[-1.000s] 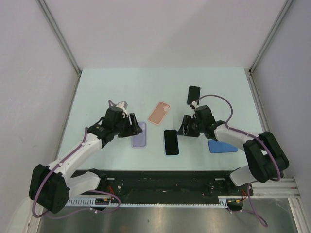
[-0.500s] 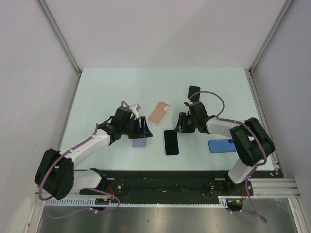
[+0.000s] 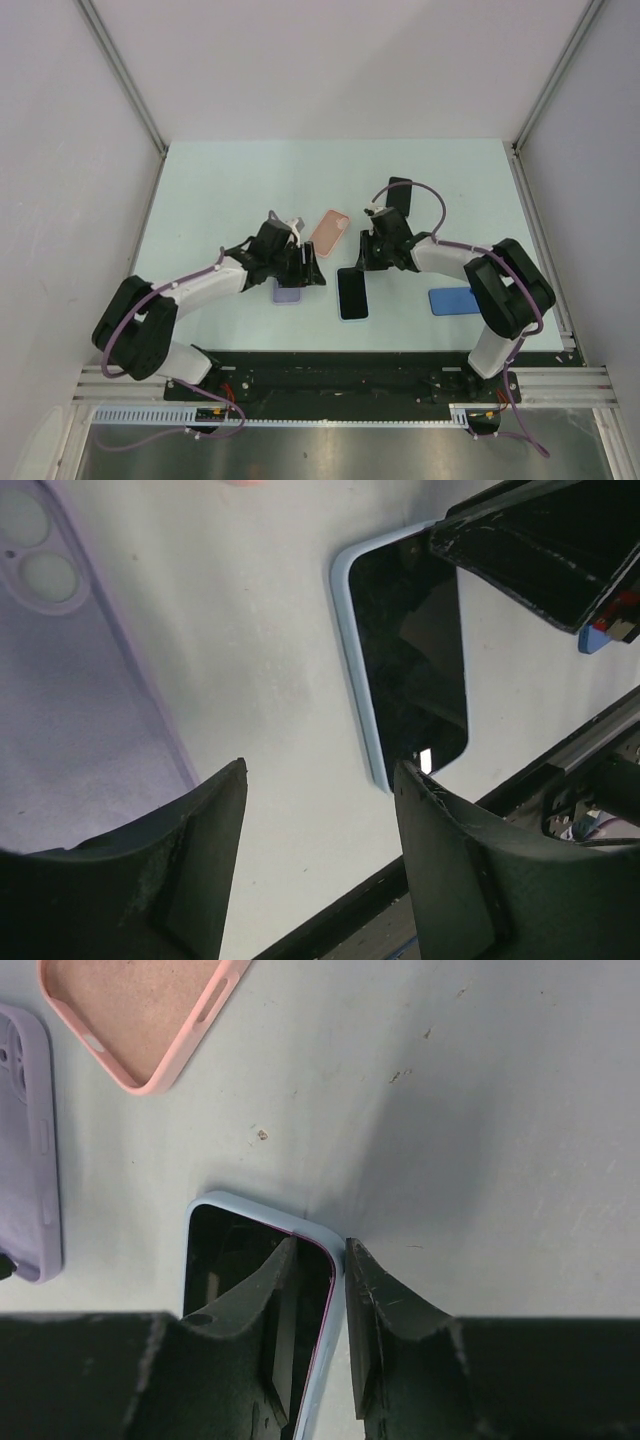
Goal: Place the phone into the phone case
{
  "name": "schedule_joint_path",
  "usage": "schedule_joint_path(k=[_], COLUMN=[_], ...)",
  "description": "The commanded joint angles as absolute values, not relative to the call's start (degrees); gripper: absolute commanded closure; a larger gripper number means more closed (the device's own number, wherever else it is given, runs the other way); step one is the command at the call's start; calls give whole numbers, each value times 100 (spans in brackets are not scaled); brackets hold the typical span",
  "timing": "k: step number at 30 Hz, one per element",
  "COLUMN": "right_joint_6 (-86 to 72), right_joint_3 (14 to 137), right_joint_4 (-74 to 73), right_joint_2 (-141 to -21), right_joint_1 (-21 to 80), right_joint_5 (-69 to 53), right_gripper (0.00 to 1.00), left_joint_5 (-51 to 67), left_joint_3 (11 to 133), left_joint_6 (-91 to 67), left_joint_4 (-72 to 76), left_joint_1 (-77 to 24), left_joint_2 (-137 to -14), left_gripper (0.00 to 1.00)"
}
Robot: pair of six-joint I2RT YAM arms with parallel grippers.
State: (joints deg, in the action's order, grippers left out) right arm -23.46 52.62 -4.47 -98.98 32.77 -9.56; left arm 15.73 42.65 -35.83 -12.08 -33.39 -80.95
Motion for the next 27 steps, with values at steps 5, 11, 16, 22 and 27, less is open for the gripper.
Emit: schedule_joint_path(k=[5,11,16,22,27], right_joint_6=[-2320,-2496,-2592,-2680,-3119], right_joint_3=[5203,5177,5063,4992,5378], right_joint_4=[-1704,-1846,-1837,-1503,-1818], right_joint_2=[-10160,-10169,-10248,-9977,-9168], right_joint_1=[3726,4034,4043,3991,3797], right_joint_5=[-115,184,299,70,-106], right_gripper=[81,84,87,81,71], left_joint_5=[1371,1107,1046,1046,441], left_joint_3=[4650,4483,4474,4482,4719], left_joint_6=[-4122,-4394,-4482,-4404,-4158], left_joint_4=[-792,-590,-598,-554,-1176], left_joint_1=[-3709,-3964,-3981,-3990,-3981], left_joint_2=[-8534,-8595,-8605,-8421,-7902], left_gripper=[36,35,35,36,32])
